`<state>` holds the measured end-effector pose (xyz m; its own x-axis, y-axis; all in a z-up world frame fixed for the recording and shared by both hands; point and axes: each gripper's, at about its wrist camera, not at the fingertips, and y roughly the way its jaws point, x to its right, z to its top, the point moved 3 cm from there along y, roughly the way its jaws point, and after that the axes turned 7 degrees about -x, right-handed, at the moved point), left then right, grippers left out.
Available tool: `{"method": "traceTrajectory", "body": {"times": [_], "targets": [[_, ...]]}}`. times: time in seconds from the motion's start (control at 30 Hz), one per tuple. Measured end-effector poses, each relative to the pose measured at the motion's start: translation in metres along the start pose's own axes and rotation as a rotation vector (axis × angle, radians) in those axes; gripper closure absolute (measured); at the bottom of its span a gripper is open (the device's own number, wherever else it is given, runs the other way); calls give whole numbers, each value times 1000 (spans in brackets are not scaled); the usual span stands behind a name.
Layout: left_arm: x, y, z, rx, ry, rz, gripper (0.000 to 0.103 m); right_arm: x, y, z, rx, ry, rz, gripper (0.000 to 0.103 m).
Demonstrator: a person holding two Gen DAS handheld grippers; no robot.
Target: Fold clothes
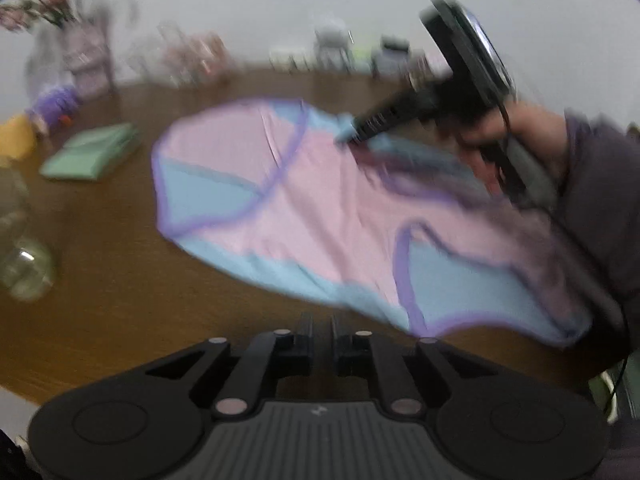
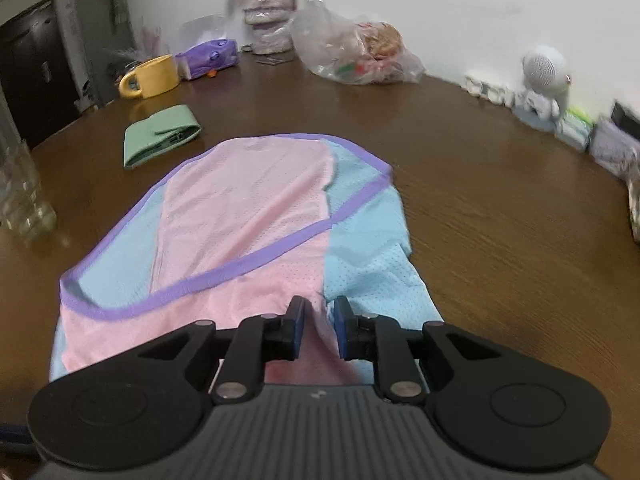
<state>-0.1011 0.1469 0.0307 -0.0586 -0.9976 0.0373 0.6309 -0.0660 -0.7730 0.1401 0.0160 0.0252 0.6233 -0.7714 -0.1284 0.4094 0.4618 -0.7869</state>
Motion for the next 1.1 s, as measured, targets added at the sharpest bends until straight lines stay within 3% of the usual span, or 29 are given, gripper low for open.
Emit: {"method": "traceTrajectory", "body": {"times": [0.03,0.07,0.1,0.23,0.33,0.43,0.53,0.67,0.73,0.83,0.93,1.03,1.1], "targets": [[-9,-4,5,50,-15,19,75,-6,-2,1,-1,-7,16,82],[-18,-2,13,91,-32,24,62,-3,-18,-10,29,31,13,69],[-27,2,22,127,-47,21,57,0,-34,-21,58,68,9,58],[-53,45,56,99,-66,-44,57,3,-80,-89,71,132,-22,58],[-58,75,66,32,-30,-19,61,4,-94,-136,31,201,-113,60],[-59,84,61,20,13,8,61,-7,-111,-165,62,190,-211,61],[-55,82,52,10,37,22,64,-12,-112,-173,55,153,-274,67],[-39,69,39,-35,50,19,72,-9,-109,-169,13,131,-318,68],[-24,60,28,-59,58,12,75,3,-113,-168,-7,152,-395,68],[3,47,14,-82,79,-10,75,30,-119,-170,10,201,-402,65],[25,41,8,-119,116,-46,75,33,-123,-170,45,209,-377,59],[29,37,8,-127,118,-109,73,35,-126,-169,80,218,-353,56],[24,36,10,-104,102,-112,72,37,-129,-169,104,223,-336,56]]}}
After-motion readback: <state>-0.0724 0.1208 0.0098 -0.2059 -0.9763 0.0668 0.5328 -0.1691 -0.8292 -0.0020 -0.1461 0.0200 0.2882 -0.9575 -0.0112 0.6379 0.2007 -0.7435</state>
